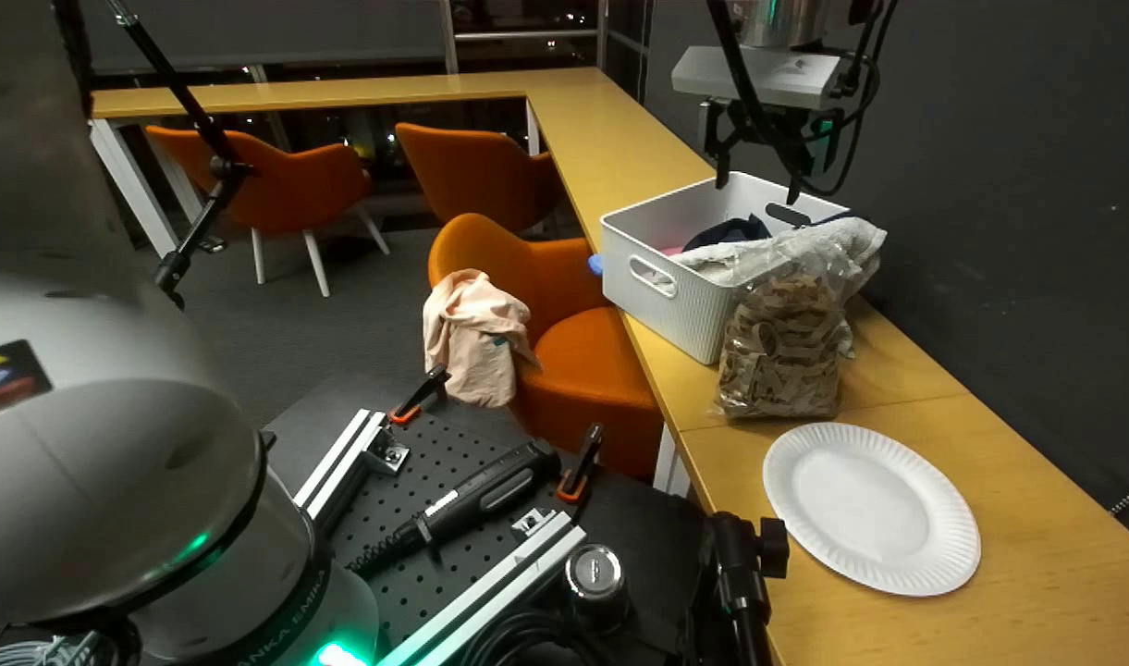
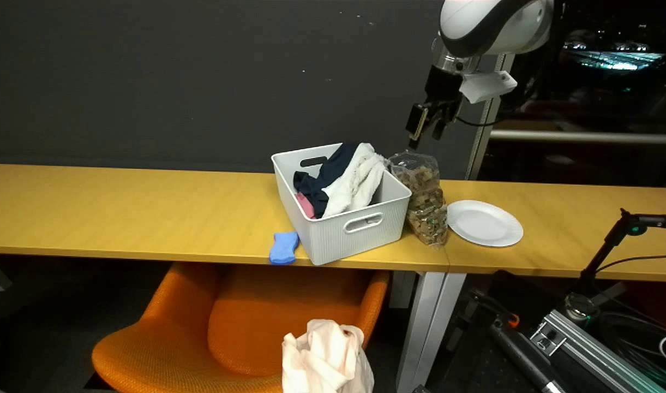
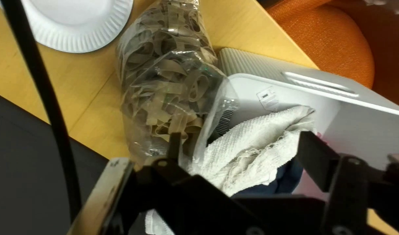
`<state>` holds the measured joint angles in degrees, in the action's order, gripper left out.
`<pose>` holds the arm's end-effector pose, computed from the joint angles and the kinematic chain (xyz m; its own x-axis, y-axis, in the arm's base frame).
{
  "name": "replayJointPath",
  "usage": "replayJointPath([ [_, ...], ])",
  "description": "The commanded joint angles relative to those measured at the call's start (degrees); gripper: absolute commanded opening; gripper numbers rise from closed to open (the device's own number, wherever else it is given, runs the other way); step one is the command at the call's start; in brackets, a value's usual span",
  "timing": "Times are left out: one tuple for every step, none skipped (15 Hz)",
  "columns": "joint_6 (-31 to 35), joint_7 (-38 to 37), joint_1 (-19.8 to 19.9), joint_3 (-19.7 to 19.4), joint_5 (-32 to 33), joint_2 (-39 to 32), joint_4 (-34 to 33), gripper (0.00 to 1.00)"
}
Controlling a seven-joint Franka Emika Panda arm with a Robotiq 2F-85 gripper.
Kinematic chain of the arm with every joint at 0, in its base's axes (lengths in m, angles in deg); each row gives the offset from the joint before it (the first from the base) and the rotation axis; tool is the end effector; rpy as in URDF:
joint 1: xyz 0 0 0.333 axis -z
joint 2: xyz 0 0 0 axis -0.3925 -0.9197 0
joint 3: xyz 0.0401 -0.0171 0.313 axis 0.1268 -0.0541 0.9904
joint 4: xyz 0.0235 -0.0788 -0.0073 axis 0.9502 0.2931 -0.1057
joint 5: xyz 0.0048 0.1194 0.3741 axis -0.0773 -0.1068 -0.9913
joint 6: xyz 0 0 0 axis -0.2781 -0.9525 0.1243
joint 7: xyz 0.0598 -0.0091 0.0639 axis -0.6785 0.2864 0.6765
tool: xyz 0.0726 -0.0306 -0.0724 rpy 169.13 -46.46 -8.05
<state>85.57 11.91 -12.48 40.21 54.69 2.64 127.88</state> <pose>0.5485 -0.2022 0.4106 0.9687 -0.1479 0.1993 -0.1584 -0.9867 0.0376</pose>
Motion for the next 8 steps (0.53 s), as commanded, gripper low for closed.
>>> replayJointPath([
  [-0.5, 0.4, 1.7, -1.0, -0.7, -3.3, -3.5, 0.58],
  [-0.6, 0.5, 2.1, -1.1, -0.7, -4.1, -3.9, 0.5],
  [-0.5, 0.4, 2.5, -1.3, -0.6, -4.8, -4.1, 0.42],
  [-0.3, 0.5, 2.9, -1.3, -0.7, -5.6, -4.5, 0.35],
  [0.0, 0.6, 3.2, -1.2, -0.9, -6.4, -4.8, 0.29],
  [0.1, 0.6, 3.5, -1.1, -1.0, -7.1, -5.1, 0.2],
  [0.2, 0.6, 3.7, -1.1, -0.9, -7.7, -5.5, 0.13],
  [0.2, 0.6, 3.9, -1.0, -1.0, -8.4, -5.9, 0.05],
])
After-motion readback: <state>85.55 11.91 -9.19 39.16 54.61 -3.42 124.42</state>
